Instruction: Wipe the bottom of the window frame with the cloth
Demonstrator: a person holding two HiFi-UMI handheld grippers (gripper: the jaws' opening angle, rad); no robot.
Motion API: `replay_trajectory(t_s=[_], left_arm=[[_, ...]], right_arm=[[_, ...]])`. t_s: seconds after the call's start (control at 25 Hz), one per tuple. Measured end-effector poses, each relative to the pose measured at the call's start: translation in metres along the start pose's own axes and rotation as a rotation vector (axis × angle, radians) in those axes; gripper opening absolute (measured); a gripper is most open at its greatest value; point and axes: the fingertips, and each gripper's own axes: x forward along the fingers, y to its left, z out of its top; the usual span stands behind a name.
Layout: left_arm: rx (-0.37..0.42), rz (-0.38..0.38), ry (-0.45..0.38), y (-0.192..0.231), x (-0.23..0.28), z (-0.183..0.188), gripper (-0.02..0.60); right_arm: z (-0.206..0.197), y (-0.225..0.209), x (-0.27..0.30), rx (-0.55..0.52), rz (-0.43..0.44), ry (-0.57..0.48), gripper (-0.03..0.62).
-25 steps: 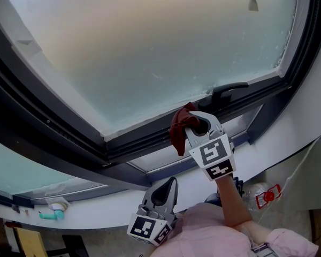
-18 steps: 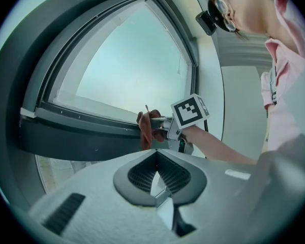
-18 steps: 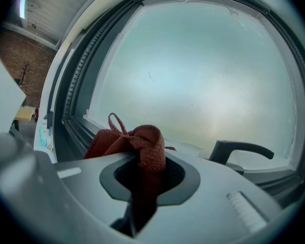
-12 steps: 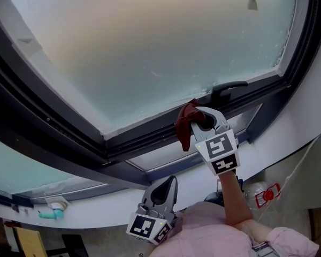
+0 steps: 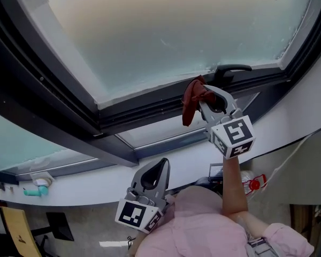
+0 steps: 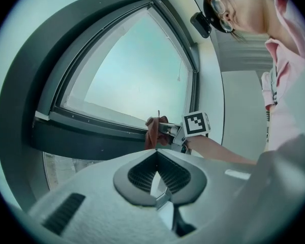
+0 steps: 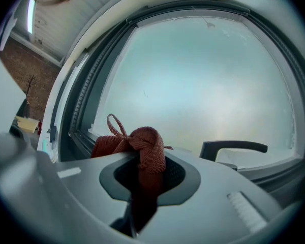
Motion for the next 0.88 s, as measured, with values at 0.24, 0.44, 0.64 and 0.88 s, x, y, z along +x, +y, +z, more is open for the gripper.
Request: replay_trajectory(t_s=[0.24,0.44,0.64,0.88], left_arm=[[-0.014,-0.016,0.001,0.002,-0.013,-0.006,-0.002],[-0.035,-0.047,0.028,0.000,-0.026,-0.016,-0.002],[-0.049,-0.084,0.027,-0.007,-0.028,-0.019,-0.003],[-0.073,-0.057,0.032,-0.008,-0.024,-0.024,-0.003]], right_arm=[[0.010,0.007,-0.024,0.053,0.009,-0.010,0.063],[0.006,0.027,-0.047,0.157,0.038,-0.018,0.064],[0.007,0.040,-0.062,0.181,0.055,-0.033,0.064],[-0.009,0.060,-0.080,0.192,0.098,0.017,0.064]])
